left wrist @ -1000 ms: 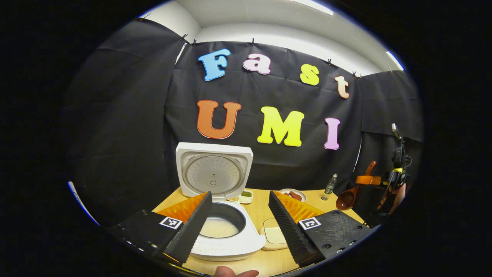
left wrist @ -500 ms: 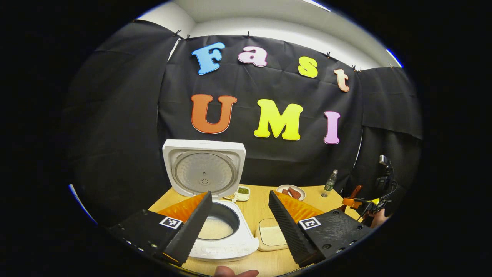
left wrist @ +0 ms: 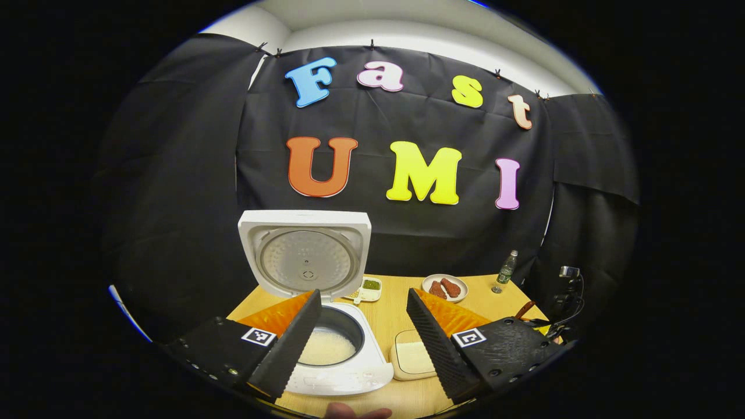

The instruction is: Close the left gripper, press the button to open the rice cooker; take a wooden spoon from the chopstick holder with the right hand, scoop a spoonful of rice and pour it into the rice cooker, then put the wooden spoon back into the chopstick holder.

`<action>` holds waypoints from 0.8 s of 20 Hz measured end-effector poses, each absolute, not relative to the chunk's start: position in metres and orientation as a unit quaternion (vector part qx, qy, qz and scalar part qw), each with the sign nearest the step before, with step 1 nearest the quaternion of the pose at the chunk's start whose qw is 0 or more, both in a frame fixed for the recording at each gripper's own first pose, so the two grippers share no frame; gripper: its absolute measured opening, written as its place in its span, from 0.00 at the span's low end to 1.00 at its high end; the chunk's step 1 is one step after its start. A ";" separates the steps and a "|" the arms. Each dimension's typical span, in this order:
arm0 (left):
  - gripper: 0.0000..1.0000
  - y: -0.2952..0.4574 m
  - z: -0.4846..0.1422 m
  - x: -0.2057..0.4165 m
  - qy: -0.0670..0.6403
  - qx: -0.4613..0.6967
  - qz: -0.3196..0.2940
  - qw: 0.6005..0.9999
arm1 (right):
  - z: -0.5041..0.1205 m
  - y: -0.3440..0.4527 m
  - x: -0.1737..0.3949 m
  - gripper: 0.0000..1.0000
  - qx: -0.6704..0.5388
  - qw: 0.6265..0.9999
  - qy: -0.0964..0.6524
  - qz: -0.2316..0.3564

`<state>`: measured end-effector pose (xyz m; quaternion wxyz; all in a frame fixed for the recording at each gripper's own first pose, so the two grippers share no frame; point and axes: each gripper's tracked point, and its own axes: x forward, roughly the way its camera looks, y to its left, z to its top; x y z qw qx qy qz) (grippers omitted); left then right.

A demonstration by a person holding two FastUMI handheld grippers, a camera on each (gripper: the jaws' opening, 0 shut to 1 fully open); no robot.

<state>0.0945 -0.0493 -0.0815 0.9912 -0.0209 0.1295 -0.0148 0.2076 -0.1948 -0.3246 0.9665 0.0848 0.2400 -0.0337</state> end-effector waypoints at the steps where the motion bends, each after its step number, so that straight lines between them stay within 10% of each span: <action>1: 0.94 -0.051 -0.080 0.096 0.128 -0.018 -0.017 0.991 | -0.326 -0.194 0.207 0.11 0.085 0.967 0.238 -0.034; 7: 0.95 -0.054 -0.070 0.098 0.113 -0.016 -0.025 0.993 | -0.319 -0.193 0.202 0.29 0.083 0.969 0.231 -0.028; 11: 0.94 -0.042 -0.054 0.102 0.090 -0.019 -0.017 0.996 | -0.295 -0.203 0.195 0.83 0.067 0.972 0.223 -0.042; 16: 0.94 -0.007 -0.034 0.111 0.073 -0.018 0.011 0.997 | -0.228 -0.220 0.181 0.92 0.069 0.980 0.177 -0.068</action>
